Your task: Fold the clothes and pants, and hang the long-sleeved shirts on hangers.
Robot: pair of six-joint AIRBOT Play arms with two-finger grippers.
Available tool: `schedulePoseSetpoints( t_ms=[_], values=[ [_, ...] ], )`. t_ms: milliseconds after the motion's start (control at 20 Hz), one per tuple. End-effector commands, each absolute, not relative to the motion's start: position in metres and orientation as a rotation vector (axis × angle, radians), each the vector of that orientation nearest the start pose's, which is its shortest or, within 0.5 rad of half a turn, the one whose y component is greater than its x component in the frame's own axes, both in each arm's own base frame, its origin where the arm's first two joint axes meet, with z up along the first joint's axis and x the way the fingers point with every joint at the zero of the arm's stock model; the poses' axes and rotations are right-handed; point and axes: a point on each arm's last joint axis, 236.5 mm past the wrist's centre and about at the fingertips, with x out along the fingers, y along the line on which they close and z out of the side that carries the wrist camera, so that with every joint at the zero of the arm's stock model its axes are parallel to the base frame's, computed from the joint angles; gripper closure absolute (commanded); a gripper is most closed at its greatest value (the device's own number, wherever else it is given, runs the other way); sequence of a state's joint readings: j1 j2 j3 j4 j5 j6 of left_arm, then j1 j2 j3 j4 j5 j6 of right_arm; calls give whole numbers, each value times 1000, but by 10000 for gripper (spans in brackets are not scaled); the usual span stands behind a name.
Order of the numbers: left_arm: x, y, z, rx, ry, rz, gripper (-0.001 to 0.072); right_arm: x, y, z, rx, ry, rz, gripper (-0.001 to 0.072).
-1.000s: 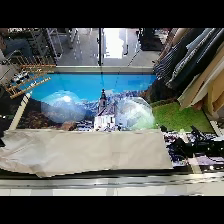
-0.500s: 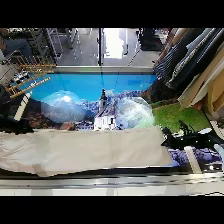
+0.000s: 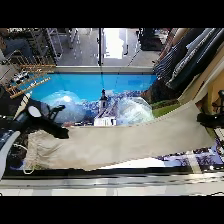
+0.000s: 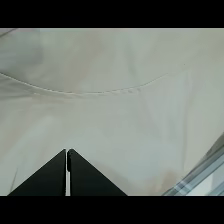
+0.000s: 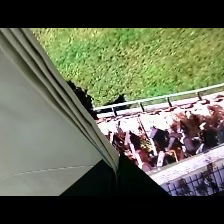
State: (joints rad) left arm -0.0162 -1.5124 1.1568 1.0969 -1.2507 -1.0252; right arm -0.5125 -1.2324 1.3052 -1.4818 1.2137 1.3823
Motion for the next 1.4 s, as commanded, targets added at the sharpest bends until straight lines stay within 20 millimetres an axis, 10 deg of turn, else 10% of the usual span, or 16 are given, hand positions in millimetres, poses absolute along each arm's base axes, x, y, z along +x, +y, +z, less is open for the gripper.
schedulePoseSetpoints(
  t_ms=[0,250,600,1000,1100,1200,1350],
  values=[
    [354,-163,-78,74,1357,-719,694,370,-156,125,174,1067,-266,700],
    [348,-226,-86,145,1283,-817,694,398,22,130,146,1090,108,700],
    [341,-213,-126,76,1424,-713,695,372,233,82,106,1139,377,700],
    [370,-153,-9,-25,1209,-608,695,326,408,-6,154,1189,681,698],
    [372,-126,20,-53,1156,-559,694,310,440,-20,157,1182,743,688],
    [375,-104,36,-75,1114,-511,694,300,436,-34,85,1217,765,266],
    [368,-89,35,-88,1149,-499,693,337,366,-5,-9,1194,677,192]
  ],
)
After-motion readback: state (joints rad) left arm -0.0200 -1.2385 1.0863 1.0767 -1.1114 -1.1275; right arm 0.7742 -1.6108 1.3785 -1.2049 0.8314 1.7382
